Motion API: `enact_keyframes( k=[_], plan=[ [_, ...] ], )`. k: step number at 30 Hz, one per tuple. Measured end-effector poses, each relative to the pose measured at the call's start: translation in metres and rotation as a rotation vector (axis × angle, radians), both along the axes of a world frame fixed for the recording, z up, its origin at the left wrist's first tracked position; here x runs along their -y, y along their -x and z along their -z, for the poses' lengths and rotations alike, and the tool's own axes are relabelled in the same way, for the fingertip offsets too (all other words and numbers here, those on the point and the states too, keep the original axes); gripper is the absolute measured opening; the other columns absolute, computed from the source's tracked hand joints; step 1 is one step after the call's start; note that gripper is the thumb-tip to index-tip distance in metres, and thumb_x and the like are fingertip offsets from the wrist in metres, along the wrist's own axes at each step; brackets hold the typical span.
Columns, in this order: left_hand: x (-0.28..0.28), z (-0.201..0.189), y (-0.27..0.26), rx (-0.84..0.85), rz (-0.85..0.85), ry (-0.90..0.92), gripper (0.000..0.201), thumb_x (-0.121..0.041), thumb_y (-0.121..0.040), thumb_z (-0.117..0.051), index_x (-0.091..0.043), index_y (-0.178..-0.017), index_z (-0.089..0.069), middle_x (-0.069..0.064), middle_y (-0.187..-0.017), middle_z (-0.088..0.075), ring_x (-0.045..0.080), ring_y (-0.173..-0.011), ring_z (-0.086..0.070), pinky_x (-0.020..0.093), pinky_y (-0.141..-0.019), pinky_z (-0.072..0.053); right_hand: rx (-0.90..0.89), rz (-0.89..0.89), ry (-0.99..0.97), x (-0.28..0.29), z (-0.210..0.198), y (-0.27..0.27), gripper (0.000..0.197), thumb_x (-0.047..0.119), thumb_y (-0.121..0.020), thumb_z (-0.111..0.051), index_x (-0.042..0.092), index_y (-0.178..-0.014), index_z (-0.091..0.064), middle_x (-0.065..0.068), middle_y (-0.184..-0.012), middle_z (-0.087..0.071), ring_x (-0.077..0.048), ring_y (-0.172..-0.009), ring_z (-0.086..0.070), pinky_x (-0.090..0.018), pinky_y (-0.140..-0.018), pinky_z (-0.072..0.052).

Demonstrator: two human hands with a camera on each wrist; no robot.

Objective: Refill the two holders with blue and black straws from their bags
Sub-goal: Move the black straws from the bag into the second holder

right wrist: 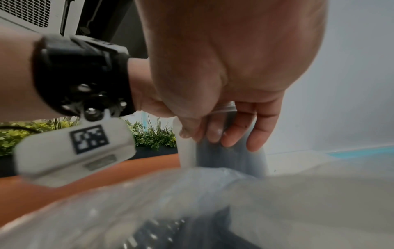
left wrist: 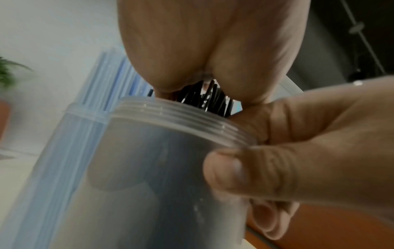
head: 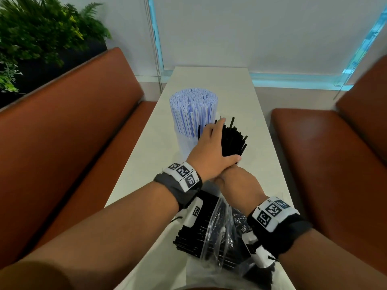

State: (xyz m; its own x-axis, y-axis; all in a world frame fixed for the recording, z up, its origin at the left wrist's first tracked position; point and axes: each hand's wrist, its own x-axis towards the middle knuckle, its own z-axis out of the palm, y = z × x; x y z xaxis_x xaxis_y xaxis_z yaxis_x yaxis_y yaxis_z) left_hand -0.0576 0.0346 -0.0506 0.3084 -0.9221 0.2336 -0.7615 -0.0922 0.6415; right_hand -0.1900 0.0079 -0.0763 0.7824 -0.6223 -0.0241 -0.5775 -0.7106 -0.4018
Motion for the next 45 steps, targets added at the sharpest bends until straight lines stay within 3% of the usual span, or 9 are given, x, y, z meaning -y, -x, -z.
enact_keyframes(
  k=[4,8,11,20,24,28,33,41,45],
  plan=[
    [0.022,-0.006,0.000,0.214,0.062,0.023,0.098,-0.044,-0.083,-0.077,-0.018,-0.157,-0.019,0.009,-0.161,-0.019,0.026,-0.149,-0.019,0.040,-0.122,-0.023,-0.039,-0.014,0.005,0.000,-0.002,0.001,0.027,0.026,-0.101,-0.047,0.033,-0.109,-0.072,0.000,-0.118,-0.060,-0.019,-0.099,-0.063,-0.037,-0.084,-0.055],
    [0.032,-0.005,-0.008,0.260,0.088,-0.014,0.084,-0.042,-0.086,-0.073,-0.012,-0.152,-0.031,0.010,-0.154,-0.033,0.027,-0.142,-0.029,0.032,-0.116,-0.023,-0.005,0.002,-0.004,-0.001,-0.001,-0.001,0.026,0.035,-0.103,-0.049,0.025,-0.117,-0.068,0.000,-0.118,-0.059,-0.021,-0.101,-0.062,-0.038,-0.083,-0.053],
    [0.035,-0.011,-0.013,0.414,0.020,0.009,0.079,-0.051,-0.080,-0.074,-0.017,-0.143,-0.042,0.008,-0.143,-0.040,0.029,-0.131,-0.040,0.042,-0.109,-0.034,0.002,0.014,0.001,0.000,0.002,-0.002,0.026,0.041,-0.103,-0.051,0.020,-0.112,-0.064,0.001,-0.115,-0.057,-0.021,-0.098,-0.062,-0.038,-0.080,-0.053],
    [0.040,-0.023,-0.017,0.599,0.116,-0.007,0.087,-0.054,-0.084,-0.068,-0.021,-0.154,-0.027,0.012,-0.159,-0.025,0.033,-0.143,-0.032,0.047,-0.116,-0.030,-0.080,-0.046,0.077,0.002,0.004,-0.003,0.014,0.026,-0.101,-0.058,0.025,-0.115,-0.061,0.002,-0.116,-0.051,-0.019,-0.103,-0.059,-0.032,-0.076,-0.051],
    [0.041,-0.015,-0.015,0.805,0.253,-0.146,0.069,-0.049,-0.096,-0.053,-0.019,-0.153,-0.031,0.006,-0.158,-0.031,0.029,-0.145,-0.029,0.046,-0.117,-0.028,-0.040,0.017,-0.010,0.001,0.001,-0.005,0.028,0.040,-0.103,-0.049,0.023,-0.121,-0.063,0.000,-0.121,-0.055,-0.020,-0.107,-0.061,-0.034,-0.082,-0.051],
    [0.041,-0.019,-0.012,0.753,0.183,-0.036,0.069,-0.047,-0.094,-0.057,-0.018,-0.152,-0.032,0.010,-0.166,-0.014,0.033,-0.148,-0.024,0.051,-0.116,-0.027,-0.062,-0.013,0.016,0.002,0.001,-0.004,0.025,0.039,-0.104,-0.049,0.022,-0.119,-0.061,0.001,-0.123,-0.054,-0.018,-0.108,-0.060,-0.033,-0.085,-0.052],
    [0.043,-0.017,-0.017,0.811,0.165,-0.123,0.066,-0.051,-0.096,-0.051,-0.012,-0.148,-0.039,0.012,-0.148,-0.043,0.031,-0.137,-0.040,0.048,-0.115,-0.031,-0.004,-0.005,0.021,0.004,0.005,-0.004,0.016,0.042,-0.103,-0.049,0.030,-0.094,-0.053,0.006,-0.103,-0.050,-0.015,-0.092,-0.058,-0.028,-0.065,-0.040],
    [0.037,-0.016,-0.035,0.827,0.117,-0.190,0.064,-0.057,-0.097,-0.048,-0.015,-0.144,-0.040,0.008,-0.140,-0.048,0.029,-0.126,-0.046,0.045,-0.105,-0.038,0.055,-0.028,0.051,0.006,0.012,-0.001,0.027,0.045,-0.102,-0.049,0.027,-0.084,-0.041,0.011,-0.083,-0.039,-0.007,-0.067,-0.043,-0.024,-0.052,-0.025],
    [0.019,-0.027,-0.027,0.777,0.110,-0.123,0.070,-0.060,-0.095,-0.050,-0.021,-0.151,-0.034,0.009,-0.153,-0.036,0.030,-0.133,-0.042,0.047,-0.109,-0.035,0.003,-0.037,0.041,0.008,0.007,-0.001,0.023,0.046,-0.103,-0.046,0.024,-0.093,-0.048,0.007,-0.090,-0.043,-0.015,-0.076,-0.051,-0.030,-0.058,-0.033]
  ],
)
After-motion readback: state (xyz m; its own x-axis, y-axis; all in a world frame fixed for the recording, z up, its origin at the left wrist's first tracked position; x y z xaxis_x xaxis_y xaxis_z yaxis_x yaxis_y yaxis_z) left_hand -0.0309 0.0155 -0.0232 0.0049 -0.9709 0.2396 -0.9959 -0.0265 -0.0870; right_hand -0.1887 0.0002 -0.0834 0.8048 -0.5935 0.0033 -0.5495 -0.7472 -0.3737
